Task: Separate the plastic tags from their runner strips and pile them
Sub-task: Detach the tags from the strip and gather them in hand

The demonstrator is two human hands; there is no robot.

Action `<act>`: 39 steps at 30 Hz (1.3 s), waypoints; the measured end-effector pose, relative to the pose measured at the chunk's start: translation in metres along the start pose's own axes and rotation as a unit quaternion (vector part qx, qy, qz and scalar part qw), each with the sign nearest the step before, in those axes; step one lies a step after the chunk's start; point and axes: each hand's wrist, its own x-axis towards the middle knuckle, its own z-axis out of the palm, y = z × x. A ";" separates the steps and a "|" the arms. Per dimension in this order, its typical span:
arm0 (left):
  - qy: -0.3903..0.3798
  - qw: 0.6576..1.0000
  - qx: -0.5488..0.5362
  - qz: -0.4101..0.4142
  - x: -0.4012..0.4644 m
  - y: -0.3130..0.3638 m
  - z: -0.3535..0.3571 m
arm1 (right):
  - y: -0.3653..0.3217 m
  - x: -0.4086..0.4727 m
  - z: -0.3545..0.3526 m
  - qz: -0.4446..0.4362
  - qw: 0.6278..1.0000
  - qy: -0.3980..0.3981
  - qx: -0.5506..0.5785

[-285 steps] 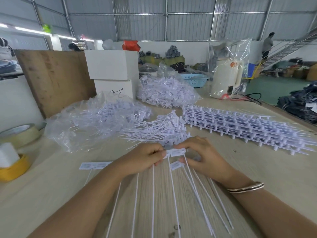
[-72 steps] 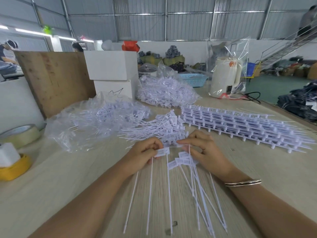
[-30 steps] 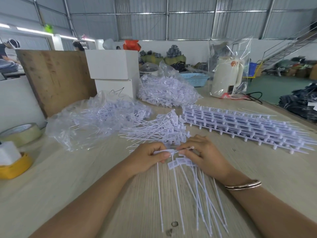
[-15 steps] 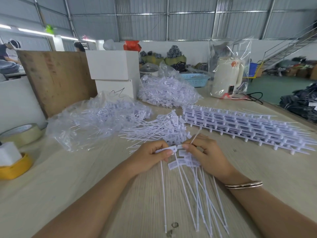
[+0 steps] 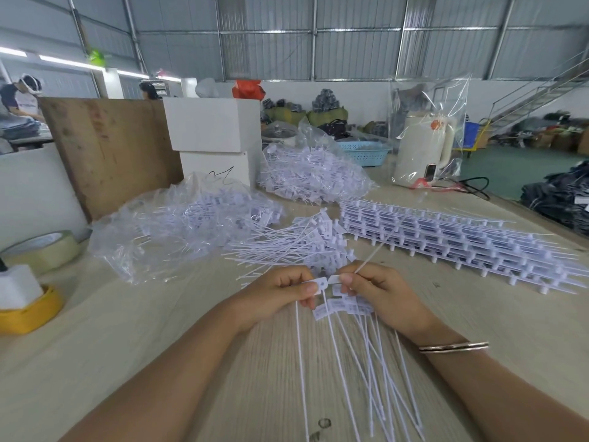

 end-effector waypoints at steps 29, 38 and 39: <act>0.017 1.000 0.000 -0.019 0.004 0.006 0.006 | 0.004 0.001 -0.003 -0.173 0.936 -0.007 -0.307; 0.049 0.998 0.008 -0.029 0.003 0.002 0.006 | 0.002 0.002 -0.007 -0.196 0.911 0.074 -0.354; 0.048 0.998 0.000 -0.030 0.003 0.002 0.006 | 0.001 0.002 -0.008 -0.194 0.908 0.085 -0.362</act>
